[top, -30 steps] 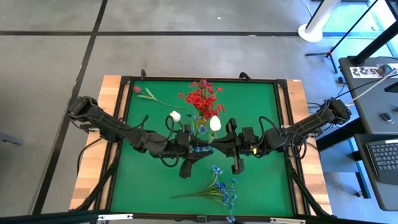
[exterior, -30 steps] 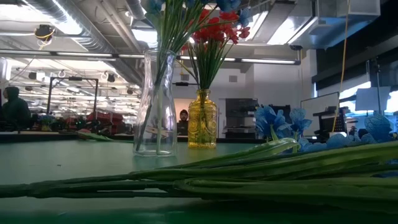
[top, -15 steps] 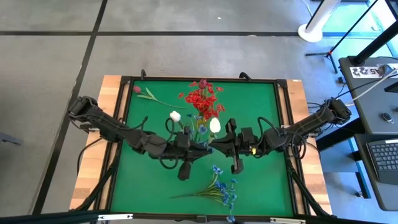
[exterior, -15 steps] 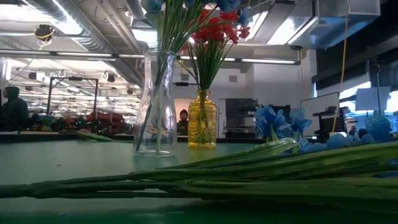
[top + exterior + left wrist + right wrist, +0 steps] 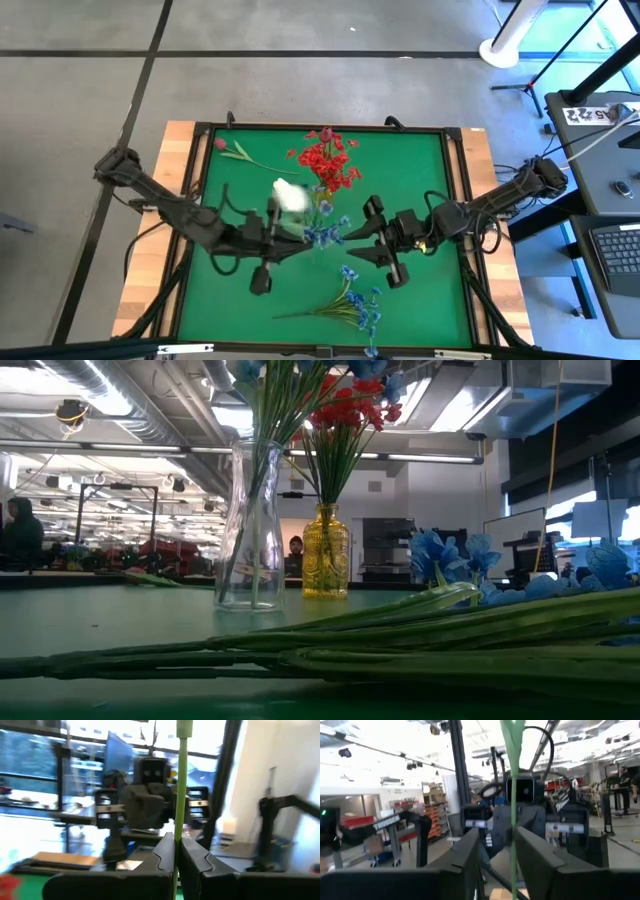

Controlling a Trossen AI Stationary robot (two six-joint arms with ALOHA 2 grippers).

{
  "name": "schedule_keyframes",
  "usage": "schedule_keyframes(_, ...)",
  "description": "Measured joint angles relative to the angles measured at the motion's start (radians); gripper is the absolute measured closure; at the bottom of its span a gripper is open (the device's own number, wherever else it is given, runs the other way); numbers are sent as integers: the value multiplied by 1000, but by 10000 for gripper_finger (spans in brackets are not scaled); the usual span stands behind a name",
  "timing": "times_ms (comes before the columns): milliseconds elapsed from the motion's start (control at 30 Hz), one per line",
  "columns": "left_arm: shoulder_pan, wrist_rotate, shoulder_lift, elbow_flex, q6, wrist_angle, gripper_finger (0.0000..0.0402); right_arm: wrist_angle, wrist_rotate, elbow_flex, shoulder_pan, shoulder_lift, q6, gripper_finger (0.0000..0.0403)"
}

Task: Sort flowers into vase by color
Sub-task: Put the white flower into the transparent flower vase

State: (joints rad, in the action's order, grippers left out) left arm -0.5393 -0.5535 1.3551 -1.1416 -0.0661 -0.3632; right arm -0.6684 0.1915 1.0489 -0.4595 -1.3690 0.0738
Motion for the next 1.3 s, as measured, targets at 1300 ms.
schedule_keyframes(1300,122,-83,-113,598,-189,-378,401,68,507,-476,-179,254,-27,256)
